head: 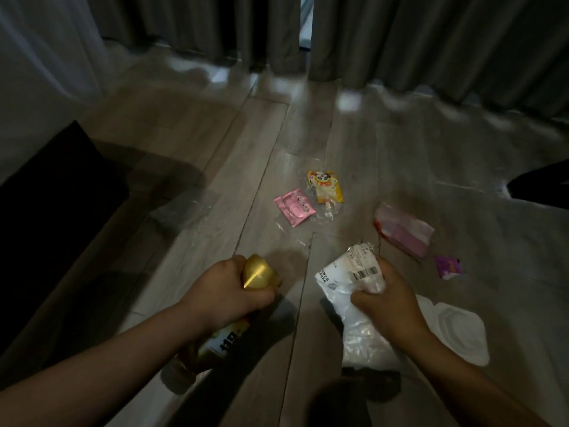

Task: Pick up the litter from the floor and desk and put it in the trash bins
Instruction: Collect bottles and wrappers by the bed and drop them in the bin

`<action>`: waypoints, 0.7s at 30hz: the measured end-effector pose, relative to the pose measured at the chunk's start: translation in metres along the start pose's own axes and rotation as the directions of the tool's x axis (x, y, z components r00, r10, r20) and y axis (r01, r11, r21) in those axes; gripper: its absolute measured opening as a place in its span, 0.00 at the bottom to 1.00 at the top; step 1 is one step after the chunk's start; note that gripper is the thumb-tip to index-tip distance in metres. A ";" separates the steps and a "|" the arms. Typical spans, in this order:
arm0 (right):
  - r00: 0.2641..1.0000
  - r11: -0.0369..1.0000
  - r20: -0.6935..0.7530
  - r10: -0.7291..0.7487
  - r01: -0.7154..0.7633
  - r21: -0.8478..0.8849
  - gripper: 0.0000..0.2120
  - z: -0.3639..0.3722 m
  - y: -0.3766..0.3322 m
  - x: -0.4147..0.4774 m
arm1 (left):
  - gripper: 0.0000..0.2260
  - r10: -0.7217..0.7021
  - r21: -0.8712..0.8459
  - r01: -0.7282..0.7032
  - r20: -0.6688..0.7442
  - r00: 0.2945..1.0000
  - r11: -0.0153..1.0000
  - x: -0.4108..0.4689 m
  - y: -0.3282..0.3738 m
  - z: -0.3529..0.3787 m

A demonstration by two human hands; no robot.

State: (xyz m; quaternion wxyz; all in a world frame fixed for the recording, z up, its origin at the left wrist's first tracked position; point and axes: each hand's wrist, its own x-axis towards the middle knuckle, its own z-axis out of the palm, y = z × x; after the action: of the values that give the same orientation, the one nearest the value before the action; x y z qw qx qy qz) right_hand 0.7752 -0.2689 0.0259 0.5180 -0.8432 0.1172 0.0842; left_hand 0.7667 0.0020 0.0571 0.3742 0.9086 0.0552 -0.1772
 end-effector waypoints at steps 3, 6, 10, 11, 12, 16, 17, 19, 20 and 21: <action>1.000 1.000 0.020 0.020 -0.020 0.009 0.28 -0.002 -0.032 0.006 | 0.19 -0.026 -0.056 0.022 -0.073 0.997 0.998 0.008 0.021 -0.022; 1.000 1.000 0.021 -0.004 0.003 0.022 0.26 -0.010 -0.087 0.015 | 0.18 -0.048 -0.099 0.036 -0.125 0.991 0.994 0.008 0.052 -0.060; 0.999 0.998 0.033 -0.010 0.008 0.059 0.24 -0.036 -0.181 0.007 | 0.18 -0.045 -0.102 0.026 -0.180 0.983 0.994 -0.011 0.113 -0.135; 0.999 0.997 0.037 0.003 -0.006 0.083 0.23 -0.044 -0.207 0.001 | 0.18 -0.047 -0.119 0.023 -0.200 0.979 0.993 -0.020 0.129 -0.157; 0.999 0.995 0.051 0.018 -0.023 0.101 0.23 -0.051 -0.233 -0.006 | 0.18 -0.056 -0.141 0.025 -0.215 0.975 0.990 -0.030 0.146 -0.178; 0.999 0.984 0.034 0.035 -0.041 0.176 0.25 -0.086 -0.336 -0.039 | 0.20 -0.105 -0.235 0.043 -0.257 0.961 0.971 -0.080 0.212 -0.252; 1.000 0.980 0.006 0.028 -0.029 0.194 0.24 -0.096 -0.362 -0.049 | 0.20 -0.110 -0.243 0.043 -0.269 0.957 0.969 -0.094 0.229 -0.268; 0.999 0.974 -0.035 0.025 -0.017 0.226 0.24 -0.118 -0.410 -0.068 | 0.21 -0.111 -0.258 0.037 -0.276 0.955 0.965 -0.121 0.265 -0.300; 0.999 0.971 -0.041 0.025 -0.015 0.237 0.24 -0.130 -0.434 -0.078 | 0.22 -0.114 -0.264 0.039 -0.274 0.955 0.964 -0.134 0.285 -0.315; 0.999 0.968 -0.040 0.020 -0.009 0.249 0.23 -0.144 -0.458 -0.087 | 0.22 -0.118 -0.275 0.040 -0.274 0.955 0.961 -0.146 0.306 -0.331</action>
State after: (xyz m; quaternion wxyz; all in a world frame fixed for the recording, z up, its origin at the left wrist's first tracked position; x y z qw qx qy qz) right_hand 0.8254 -0.1882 0.5049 0.6165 -0.7722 0.1438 0.0546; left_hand 0.7956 0.0199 0.5301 0.4732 0.8632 0.1689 -0.0494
